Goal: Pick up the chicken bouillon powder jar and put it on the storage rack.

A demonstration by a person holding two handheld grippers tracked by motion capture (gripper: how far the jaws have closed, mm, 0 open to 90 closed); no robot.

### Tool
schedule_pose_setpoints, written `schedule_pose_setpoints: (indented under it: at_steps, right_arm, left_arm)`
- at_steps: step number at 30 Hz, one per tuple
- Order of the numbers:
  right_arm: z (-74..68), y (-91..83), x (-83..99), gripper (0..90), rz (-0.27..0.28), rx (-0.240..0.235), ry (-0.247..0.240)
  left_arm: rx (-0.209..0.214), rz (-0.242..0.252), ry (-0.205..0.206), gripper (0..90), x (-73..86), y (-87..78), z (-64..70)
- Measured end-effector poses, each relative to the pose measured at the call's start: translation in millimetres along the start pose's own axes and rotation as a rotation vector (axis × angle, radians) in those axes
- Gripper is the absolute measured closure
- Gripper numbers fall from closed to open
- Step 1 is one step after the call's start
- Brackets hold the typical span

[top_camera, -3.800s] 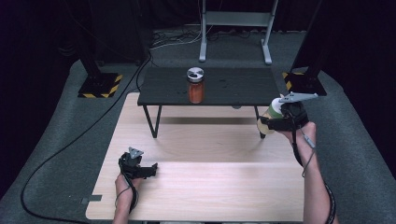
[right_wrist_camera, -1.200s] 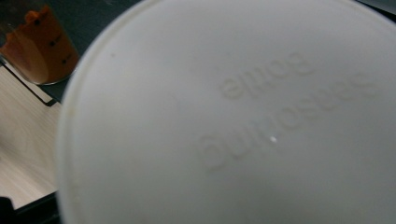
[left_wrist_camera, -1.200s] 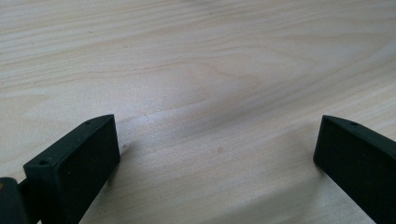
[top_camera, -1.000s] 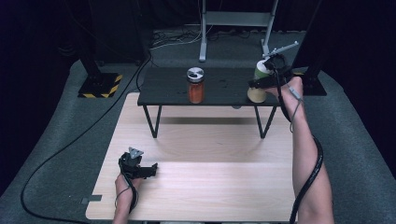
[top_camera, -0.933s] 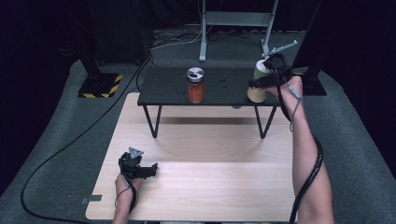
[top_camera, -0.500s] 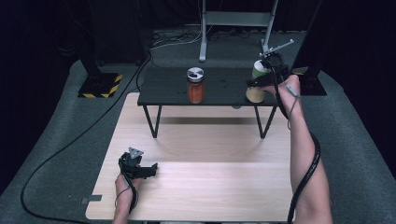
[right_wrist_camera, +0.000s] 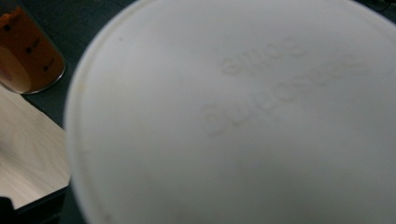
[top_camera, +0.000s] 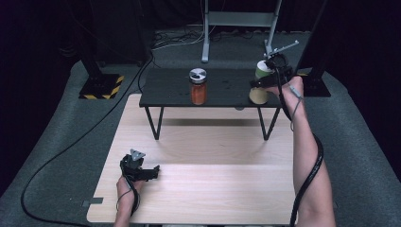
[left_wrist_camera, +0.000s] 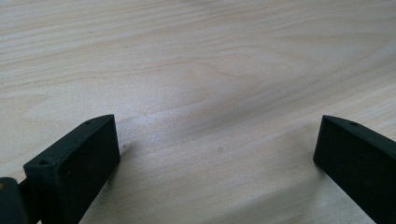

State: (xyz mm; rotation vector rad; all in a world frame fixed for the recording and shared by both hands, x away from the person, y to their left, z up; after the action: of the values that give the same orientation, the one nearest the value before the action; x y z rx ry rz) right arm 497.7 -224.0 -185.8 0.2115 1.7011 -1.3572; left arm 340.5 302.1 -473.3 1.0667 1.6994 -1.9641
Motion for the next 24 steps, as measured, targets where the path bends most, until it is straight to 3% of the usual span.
schedule_pose_setpoints:
  at_steps: [13,16,24]
  right_arm:
    - [1.7,0.4,-0.3,30.9,-0.003,-0.008,-0.008]
    - [6.7,-1.0,3.0,22.0,0.008,-0.037,0.003]
    - [3.4,-13.5,19.1,5.0,0.028,-0.009,0.007]
  left_arm:
    - [0.0,0.0,0.0,0.1,0.0,0.0,0.0]
    - [0.0,0.0,0.0,0.0,0.0,0.0,0.0]
    - [0.0,0.0,0.0,0.1,0.0,0.0,0.1]
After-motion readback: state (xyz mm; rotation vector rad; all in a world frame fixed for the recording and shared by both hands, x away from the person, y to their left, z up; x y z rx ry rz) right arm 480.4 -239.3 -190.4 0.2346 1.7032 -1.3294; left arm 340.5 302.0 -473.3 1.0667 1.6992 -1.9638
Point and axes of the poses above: each handheld gripper's, and its own axes: y roughly forward along the jaws, x roughly out of its underside, z roughly to its right, the point moved 5 cm from there along y, roughly forward along the jaws, and after that the axes turned 1 degree about -z, right-handed, at the moved point
